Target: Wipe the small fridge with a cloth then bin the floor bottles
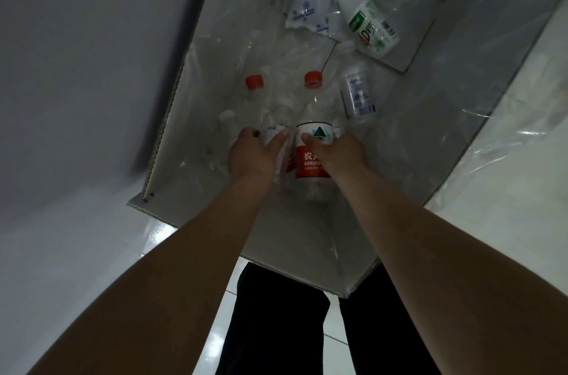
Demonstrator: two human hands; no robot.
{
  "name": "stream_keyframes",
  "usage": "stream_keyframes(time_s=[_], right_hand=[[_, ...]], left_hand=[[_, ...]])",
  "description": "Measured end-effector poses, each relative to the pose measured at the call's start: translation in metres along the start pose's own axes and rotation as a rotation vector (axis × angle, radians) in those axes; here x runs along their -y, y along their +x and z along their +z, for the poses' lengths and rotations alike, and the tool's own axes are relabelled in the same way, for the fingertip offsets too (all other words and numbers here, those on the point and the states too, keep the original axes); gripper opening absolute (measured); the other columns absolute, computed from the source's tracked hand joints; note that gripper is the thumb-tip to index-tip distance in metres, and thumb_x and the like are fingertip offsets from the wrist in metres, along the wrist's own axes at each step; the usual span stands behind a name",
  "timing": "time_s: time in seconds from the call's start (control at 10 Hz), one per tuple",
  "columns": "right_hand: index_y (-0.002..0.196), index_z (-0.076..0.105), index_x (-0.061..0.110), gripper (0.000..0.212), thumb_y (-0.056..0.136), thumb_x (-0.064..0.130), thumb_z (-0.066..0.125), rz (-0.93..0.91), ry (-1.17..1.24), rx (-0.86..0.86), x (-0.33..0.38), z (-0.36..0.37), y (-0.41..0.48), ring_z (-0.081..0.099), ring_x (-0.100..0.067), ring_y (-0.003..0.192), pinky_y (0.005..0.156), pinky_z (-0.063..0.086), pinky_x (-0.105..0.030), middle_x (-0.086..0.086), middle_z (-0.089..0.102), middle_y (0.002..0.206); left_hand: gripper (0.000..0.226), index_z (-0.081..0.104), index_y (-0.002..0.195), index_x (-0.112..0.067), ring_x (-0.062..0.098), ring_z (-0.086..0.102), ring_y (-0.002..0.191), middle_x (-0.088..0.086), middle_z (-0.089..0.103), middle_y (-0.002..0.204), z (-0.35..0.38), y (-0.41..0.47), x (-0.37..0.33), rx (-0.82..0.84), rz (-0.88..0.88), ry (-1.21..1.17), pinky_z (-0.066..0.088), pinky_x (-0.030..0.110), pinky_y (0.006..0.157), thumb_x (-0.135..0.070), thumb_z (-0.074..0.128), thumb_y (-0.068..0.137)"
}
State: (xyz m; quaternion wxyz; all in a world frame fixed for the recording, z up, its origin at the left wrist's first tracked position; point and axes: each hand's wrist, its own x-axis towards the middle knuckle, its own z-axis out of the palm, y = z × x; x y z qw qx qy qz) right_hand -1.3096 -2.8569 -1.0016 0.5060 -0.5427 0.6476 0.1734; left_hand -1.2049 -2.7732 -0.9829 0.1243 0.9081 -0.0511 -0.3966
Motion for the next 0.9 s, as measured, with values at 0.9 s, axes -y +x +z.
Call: stream_keyframes(time_s=[0.9], right_hand=[[0.127, 0.047, 0.008, 0.058, 0.082, 0.038, 0.068, -0.169, 0.254, -0.041, 0.042, -0.099, -0.141, 0.054, -0.012, 0.102, 0.091, 0.044, -0.030, -0.006, 0.057, 0.123]], left_hand=[[0.041, 0.053, 0.119, -0.013, 0.016, 0.055, 0.104, 0.000, 0.055, 0.111, -0.121, -0.105, -0.056, 0.219, 0.131, -0.518, 0.046, 0.026, 0.084, -0.013, 0.068, 0.081]])
